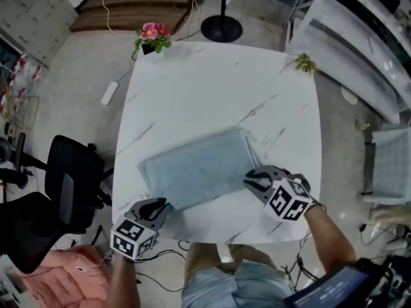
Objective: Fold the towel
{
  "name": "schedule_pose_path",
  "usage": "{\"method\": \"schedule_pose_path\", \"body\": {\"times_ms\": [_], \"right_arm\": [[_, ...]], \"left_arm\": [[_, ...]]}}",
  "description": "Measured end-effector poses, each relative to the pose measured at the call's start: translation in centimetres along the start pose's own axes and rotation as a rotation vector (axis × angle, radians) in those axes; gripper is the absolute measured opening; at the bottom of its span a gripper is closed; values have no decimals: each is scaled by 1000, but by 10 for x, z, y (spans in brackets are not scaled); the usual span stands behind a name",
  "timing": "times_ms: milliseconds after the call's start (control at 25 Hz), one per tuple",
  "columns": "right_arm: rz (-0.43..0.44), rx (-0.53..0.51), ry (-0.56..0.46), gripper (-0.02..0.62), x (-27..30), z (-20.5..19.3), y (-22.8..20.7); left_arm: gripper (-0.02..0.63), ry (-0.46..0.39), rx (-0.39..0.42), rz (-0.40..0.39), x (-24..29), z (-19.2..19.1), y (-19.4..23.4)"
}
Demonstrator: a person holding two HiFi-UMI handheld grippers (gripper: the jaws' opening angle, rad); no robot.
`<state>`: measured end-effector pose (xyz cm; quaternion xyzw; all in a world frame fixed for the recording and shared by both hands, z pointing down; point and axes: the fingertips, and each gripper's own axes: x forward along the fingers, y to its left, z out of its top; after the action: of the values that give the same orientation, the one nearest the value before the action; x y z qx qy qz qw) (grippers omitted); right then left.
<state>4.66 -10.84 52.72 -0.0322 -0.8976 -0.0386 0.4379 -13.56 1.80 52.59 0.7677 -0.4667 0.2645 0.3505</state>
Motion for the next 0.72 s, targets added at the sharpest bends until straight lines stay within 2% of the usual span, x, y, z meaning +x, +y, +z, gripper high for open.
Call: {"method": "schedule_pose_path", "body": {"times_ms": [200,360,480,720], "right_arm": [[18,53,3,52,1,-9,0],[6,52,-7,51,4,-2,-1],[-23,115,-74,112,-14,8,3],[-143,224,-264,177,-79,30,-12]], "left_arm": [[58,16,13,-4,-2,-3,4],[62,18,8,60,-10,0,3],[85,-62,-48,119,-33,15,-6],[95,-300,-127,250,-84,65,-29]]}}
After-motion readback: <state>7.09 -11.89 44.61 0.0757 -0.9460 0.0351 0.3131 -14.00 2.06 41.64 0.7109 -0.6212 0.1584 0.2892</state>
